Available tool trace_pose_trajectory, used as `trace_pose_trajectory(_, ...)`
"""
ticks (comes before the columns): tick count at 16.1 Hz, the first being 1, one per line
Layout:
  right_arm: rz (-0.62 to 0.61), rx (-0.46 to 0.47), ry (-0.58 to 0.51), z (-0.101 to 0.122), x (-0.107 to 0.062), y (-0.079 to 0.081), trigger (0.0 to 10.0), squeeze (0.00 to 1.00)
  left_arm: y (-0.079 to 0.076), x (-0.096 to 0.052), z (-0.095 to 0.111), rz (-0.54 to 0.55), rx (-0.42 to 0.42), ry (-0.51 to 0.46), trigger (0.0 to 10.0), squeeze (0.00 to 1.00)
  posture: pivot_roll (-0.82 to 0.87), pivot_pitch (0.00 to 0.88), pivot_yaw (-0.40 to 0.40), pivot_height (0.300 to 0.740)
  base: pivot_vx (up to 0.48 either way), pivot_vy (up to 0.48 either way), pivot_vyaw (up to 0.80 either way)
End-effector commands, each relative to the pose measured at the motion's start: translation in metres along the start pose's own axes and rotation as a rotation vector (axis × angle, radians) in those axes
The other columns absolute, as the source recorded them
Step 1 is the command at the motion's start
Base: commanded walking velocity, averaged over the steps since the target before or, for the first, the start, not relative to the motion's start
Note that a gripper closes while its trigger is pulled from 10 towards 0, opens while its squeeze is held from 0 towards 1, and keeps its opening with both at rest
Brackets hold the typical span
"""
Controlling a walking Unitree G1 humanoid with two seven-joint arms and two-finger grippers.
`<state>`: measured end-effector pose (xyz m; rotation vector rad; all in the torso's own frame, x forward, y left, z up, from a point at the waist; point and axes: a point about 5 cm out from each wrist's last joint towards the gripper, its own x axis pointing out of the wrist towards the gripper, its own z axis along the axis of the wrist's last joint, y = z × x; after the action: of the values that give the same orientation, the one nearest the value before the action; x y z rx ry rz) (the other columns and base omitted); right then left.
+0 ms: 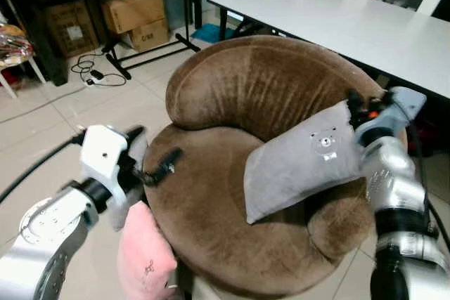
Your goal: Move the pillow to the sofa from floor
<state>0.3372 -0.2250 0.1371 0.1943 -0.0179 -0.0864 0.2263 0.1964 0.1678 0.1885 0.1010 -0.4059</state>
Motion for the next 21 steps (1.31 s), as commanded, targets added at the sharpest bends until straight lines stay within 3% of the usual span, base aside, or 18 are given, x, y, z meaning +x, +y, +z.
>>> trace_pose_trajectory(1,0.082,-0.086,0.013,0.002,-0.011,0.027,10.0,0.0,0.009,0.002,-0.009,0.133,0.035,0.047,10.0,0.0,0.04,0.0,-0.045,0.74,0.0,0.0,0.0)
trace_pose_trajectory(3,0.129,-0.091,0.113,-0.015,-0.043,0.057,10.0,0.0,0.015,0.003,-0.017,0.278,0.079,0.046,10.0,0.0,0.04,0.0,-0.061,0.74,0.0,0.0,0.0)
trace_pose_trajectory(6,0.135,-0.089,0.156,-0.027,-0.059,0.075,10.0,0.0,0.014,0.0,-0.016,0.322,0.059,0.022,10.0,0.0,0.05,0.0,-0.068,0.74,0.0,0.0,0.0)
trace_pose_trajectory(12,0.136,-0.164,0.198,-0.018,-0.065,0.079,10.0,0.0,0.015,0.002,-0.02,0.358,0.046,0.029,10.0,0.0,0.04,0.0,-0.076,0.74,0.0,0.0,0.0)
trace_pose_trajectory(21,0.146,-0.212,0.211,-0.016,-0.064,0.079,10.0,0.0,0.018,-0.004,-0.023,0.385,0.064,0.049,10.0,0.0,0.04,0.0,-0.087,0.74,-0.248,0.0,0.0)
